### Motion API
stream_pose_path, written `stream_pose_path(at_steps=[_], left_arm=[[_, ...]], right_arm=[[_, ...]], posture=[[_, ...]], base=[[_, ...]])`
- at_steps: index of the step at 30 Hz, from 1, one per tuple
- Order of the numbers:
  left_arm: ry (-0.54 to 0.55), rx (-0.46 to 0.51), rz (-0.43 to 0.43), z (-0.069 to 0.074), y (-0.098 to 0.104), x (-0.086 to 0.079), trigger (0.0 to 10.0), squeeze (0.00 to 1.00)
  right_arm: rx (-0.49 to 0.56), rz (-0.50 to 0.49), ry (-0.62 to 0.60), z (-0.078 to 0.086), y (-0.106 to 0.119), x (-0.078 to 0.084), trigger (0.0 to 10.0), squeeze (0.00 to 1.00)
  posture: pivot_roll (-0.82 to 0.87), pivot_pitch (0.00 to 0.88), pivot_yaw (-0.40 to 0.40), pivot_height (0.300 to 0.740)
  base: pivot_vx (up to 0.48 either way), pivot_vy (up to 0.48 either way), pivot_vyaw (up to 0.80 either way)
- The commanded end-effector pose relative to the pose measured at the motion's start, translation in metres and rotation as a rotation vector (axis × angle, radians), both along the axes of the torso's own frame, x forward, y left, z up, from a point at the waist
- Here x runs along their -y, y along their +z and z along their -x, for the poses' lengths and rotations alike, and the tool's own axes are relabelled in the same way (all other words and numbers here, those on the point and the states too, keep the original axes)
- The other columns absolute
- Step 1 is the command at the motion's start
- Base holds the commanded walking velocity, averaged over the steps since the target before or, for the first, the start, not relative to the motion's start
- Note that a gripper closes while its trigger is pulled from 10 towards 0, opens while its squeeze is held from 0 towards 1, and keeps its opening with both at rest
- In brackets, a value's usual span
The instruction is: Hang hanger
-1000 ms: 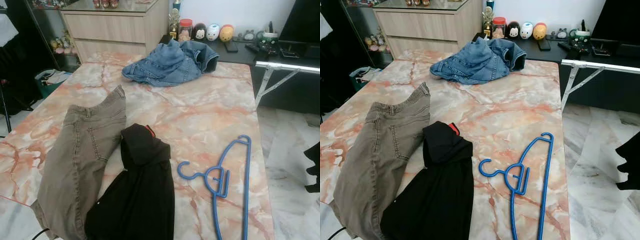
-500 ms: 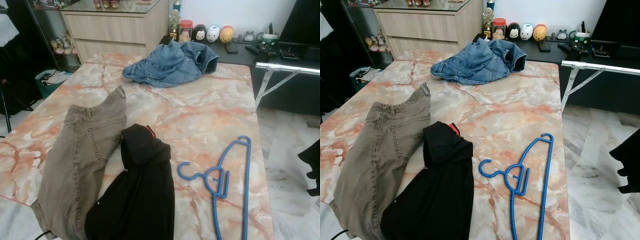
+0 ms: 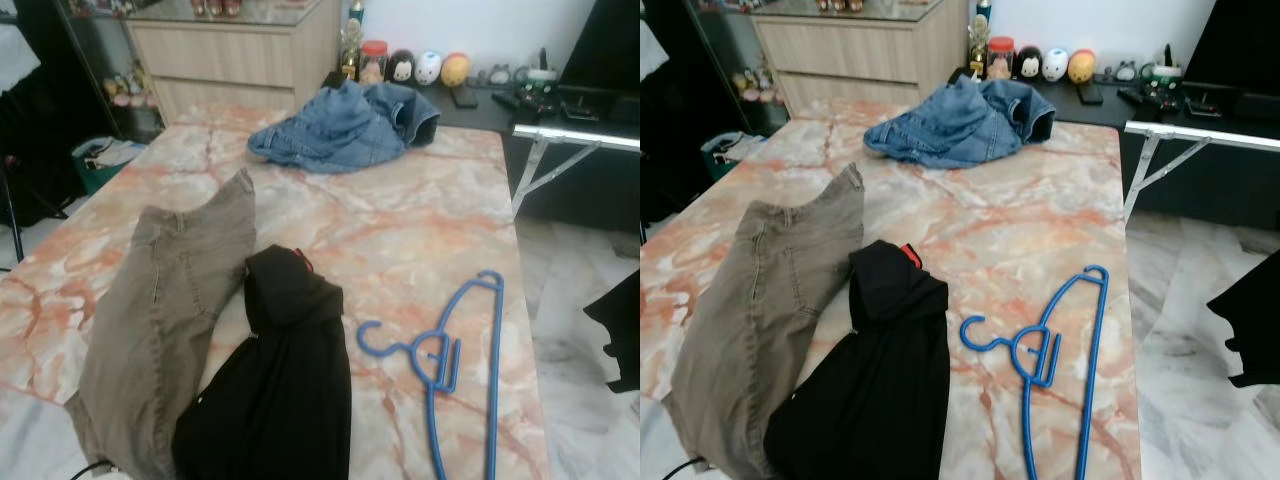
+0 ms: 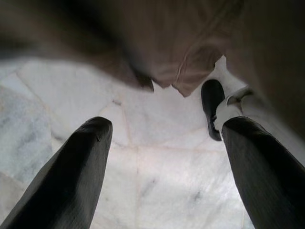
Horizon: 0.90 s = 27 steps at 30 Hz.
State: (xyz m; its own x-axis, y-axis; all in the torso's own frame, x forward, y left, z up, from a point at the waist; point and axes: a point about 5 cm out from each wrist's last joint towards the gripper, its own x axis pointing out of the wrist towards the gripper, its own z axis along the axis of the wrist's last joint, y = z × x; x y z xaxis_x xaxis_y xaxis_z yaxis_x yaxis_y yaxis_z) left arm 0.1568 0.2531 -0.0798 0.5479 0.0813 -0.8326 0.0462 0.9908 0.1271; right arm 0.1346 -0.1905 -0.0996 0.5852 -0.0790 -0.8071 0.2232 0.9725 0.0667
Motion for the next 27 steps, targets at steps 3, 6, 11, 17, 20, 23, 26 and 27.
stream_pose_path(at_steps=[3, 6, 11, 17, 20, 23, 26, 27], left_arm=[[0.015, -0.015, -0.005, 0.0069, -0.0024, -0.0019, 10.0, 0.0], [0.021, -0.017, -0.003, 0.0081, -0.0032, -0.0008, 10.0, 0.0], [0.011, -0.024, -0.003, 0.0082, -0.0032, -0.001, 10.0, 0.0], [0.014, -0.022, -0.005, 0.0078, -0.0029, -0.0016, 10.0, 0.0], [0.012, -0.021, -0.004, 0.0074, -0.0028, -0.0014, 10.0, 0.0], [0.01, -0.016, -0.005, 0.0065, -0.0026, -0.0005, 10.0, 0.0], [0.01, -0.014, -0.003, 0.0061, -0.0026, 0.0001, 10.0, 0.0], [0.01, -0.014, -0.003, 0.006, -0.0027, 0.0003, 10.0, 0.0]], right_arm=[[-0.016, 0.003, -0.005, 0.0051, -0.0014, 0.0027, 10.0, 0.0], [-0.018, 0.006, -0.006, 0.0059, -0.0015, 0.0042, 10.0, 0.0], [-0.018, 0.005, -0.009, 0.0054, -0.0015, 0.0038, 10.0, 0.0], [-0.02, 0.003, -0.018, 0.0055, -0.0017, 0.0031, 10.0, 0.0], [-0.02, 0.002, -0.019, 0.0054, -0.0018, 0.0026, 10.0, 0.0], [-0.021, 0.0, -0.019, 0.0051, -0.0018, 0.0021, 10.0, 0.0], [-0.02, 0.001, -0.02, 0.005, -0.0017, 0.0022, 10.0, 0.0], [-0.02, 0.001, -0.019, 0.005, -0.0017, 0.0023, 10.0, 0.0]], posture=[[0.02, 0.031, 0.023, 0.74], [0.02, 0.041, 0.025, 0.74], [0.01, 0.049, 0.031, 0.74], [0.01, 0.057, 0.035, 0.74], [0.01, 0.06, 0.036, 0.74], [0.02, 0.061, 0.035, 0.74], [0.02, 0.06, 0.035, 0.74], [0.02, 0.061, 0.034, 0.74]], base=[[-0.257, 0.0, 0.0], [-0.256, 0.0, 0.0], [-0.256, 0.0, 0.0], [-0.257, 0.0, 0.0], [-0.256, 0.0, 0.0], [-0.259, 0.0, 0.0], [-0.256, 0.0, 0.0], [-0.255, 0.0, 0.0]])
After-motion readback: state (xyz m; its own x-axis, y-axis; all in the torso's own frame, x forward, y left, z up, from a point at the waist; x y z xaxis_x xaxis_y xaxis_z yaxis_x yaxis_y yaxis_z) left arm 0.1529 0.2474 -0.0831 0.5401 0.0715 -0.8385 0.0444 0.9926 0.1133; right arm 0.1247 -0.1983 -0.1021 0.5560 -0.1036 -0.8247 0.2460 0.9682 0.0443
